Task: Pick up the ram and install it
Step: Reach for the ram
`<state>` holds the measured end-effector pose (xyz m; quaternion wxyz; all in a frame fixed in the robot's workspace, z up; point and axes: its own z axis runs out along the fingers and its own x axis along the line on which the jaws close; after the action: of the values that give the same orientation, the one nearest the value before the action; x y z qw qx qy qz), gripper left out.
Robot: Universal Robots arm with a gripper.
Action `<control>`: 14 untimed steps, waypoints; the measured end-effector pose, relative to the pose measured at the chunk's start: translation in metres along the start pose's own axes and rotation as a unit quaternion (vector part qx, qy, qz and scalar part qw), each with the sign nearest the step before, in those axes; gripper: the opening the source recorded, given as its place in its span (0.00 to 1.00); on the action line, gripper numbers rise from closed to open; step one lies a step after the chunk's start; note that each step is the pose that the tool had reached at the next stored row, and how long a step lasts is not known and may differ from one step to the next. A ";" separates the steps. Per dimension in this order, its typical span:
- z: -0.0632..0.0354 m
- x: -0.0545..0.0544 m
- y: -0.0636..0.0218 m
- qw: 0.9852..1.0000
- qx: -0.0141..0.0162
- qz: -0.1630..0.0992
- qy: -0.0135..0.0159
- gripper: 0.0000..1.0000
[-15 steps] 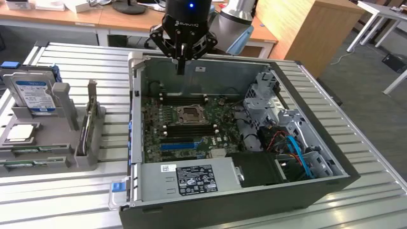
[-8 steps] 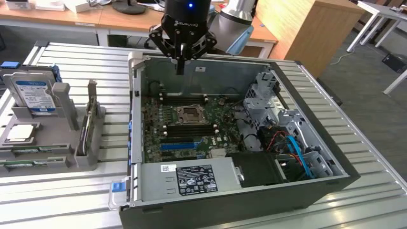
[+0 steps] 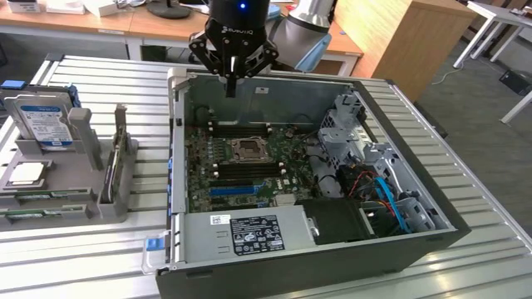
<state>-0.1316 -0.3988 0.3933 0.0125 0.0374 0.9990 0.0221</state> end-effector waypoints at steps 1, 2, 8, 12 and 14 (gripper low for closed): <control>0.0000 0.001 -0.0001 1.000 0.000 0.000 0.000 0.11; -0.0001 0.003 -0.0002 1.000 0.000 0.000 0.000 0.11; -0.0004 0.014 -0.0011 1.000 0.000 0.000 0.000 0.11; -0.0007 0.024 -0.0018 1.000 0.000 0.000 0.000 0.11; -0.0008 0.029 -0.0022 1.000 0.000 0.000 0.000 0.11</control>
<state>-0.1605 -0.3989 0.3933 0.0125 0.0374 0.9990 0.0221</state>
